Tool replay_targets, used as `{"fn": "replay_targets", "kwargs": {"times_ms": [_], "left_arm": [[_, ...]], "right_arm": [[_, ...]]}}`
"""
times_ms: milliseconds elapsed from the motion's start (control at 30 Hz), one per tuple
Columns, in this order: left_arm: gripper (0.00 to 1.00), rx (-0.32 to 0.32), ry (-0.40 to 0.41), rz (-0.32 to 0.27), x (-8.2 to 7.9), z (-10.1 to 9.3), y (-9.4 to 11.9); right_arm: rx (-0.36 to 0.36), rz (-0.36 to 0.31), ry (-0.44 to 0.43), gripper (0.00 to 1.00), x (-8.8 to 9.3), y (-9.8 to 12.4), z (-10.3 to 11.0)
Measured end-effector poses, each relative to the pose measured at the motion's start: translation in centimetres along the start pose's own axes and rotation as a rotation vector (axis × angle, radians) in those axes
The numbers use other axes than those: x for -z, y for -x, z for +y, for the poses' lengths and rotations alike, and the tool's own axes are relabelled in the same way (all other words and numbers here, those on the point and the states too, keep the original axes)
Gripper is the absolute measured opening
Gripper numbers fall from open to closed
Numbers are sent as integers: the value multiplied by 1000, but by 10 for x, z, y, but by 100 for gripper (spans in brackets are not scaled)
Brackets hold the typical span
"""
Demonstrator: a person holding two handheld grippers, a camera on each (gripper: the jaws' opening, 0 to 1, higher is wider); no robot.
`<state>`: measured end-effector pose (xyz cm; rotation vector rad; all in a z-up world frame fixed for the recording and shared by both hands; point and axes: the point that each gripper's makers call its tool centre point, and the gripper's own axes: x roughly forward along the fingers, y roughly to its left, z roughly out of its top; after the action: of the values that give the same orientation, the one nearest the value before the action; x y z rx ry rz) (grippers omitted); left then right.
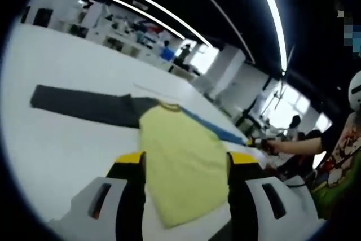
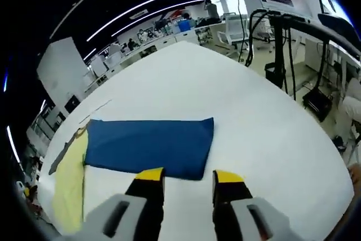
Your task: Fold the garment on the visible template until the final outline fits inside the template.
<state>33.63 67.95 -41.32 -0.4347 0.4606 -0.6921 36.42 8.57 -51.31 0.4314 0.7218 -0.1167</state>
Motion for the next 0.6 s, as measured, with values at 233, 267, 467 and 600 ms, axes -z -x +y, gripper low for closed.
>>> {"fn": "replay_targets", "kwargs": {"times_ms": [233, 267, 467, 600], "left_arm": [[50, 5, 1, -39, -10, 0, 1], [50, 1, -1, -40, -10, 1, 2], [46, -17, 15, -62, -9, 7, 5], [45, -30, 24, -67, -7, 11, 7]], "right_arm": [[19, 21, -22, 3, 4, 0, -1], [34, 26, -3, 0, 4, 1, -3], [54, 37, 94, 0, -4, 1, 1], [32, 12, 132, 0, -22, 3, 13]]}}
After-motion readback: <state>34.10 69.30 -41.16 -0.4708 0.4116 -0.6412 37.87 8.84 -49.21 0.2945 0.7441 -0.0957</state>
